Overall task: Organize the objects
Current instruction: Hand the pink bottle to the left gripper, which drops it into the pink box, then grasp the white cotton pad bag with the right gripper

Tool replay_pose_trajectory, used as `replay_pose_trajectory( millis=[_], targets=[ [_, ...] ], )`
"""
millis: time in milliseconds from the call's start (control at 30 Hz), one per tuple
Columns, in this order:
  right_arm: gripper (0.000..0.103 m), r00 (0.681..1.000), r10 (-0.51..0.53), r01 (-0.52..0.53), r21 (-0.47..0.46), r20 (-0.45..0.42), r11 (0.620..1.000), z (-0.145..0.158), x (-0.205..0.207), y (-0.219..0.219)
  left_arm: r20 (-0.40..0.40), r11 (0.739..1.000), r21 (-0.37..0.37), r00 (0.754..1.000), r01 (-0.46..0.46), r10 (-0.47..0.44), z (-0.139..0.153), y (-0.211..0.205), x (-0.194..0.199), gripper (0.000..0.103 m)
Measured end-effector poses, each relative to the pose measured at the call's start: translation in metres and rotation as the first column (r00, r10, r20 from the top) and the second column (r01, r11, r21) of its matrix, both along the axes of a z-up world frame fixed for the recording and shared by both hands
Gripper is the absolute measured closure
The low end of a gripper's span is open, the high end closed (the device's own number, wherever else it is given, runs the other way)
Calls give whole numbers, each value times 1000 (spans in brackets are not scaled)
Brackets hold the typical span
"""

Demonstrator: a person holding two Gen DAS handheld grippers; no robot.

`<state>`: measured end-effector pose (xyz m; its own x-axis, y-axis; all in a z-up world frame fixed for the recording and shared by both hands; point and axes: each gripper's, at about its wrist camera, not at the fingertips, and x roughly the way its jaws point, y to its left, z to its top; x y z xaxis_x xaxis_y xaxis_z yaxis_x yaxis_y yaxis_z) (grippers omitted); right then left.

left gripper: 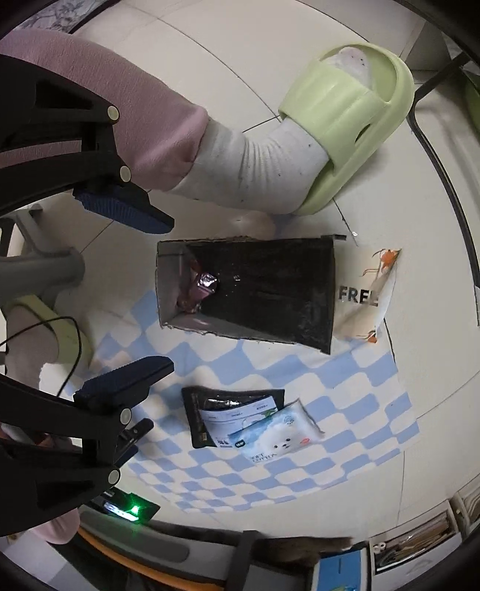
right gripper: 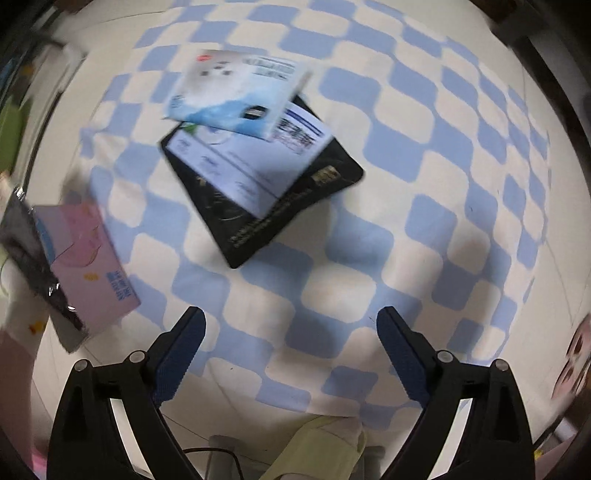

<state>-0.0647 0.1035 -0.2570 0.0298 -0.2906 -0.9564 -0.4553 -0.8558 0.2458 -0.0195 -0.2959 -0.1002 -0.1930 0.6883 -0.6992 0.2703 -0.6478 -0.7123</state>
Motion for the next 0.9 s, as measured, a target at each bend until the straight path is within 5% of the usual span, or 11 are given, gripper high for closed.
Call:
replay_pose_trajectory(
  millis=[400,533,633,767,900],
  targets=[
    [9,986,35,-57,131,161,990,-58,-7,20,-33,999,29,999,33,-32,6,-2,-3,35],
    [9,993,-94,93,10,71,996,-55,-18,43,-16,998,42,999,38,-38,4,1,-7,35],
    [8,995,-96,97,-45,33,994,-50,-39,52,-21,999,34,999,29,-28,6,4,-12,35],
    [1,991,119,-122,49,62,991,-55,-87,50,-12,1000,11,1000,13,-13,10,9,-15,35],
    [1,934,357,-357,89,19,930,-52,-128,36,-3,1000,27,1000,4,-4,13,13,-18,35]
  ],
)
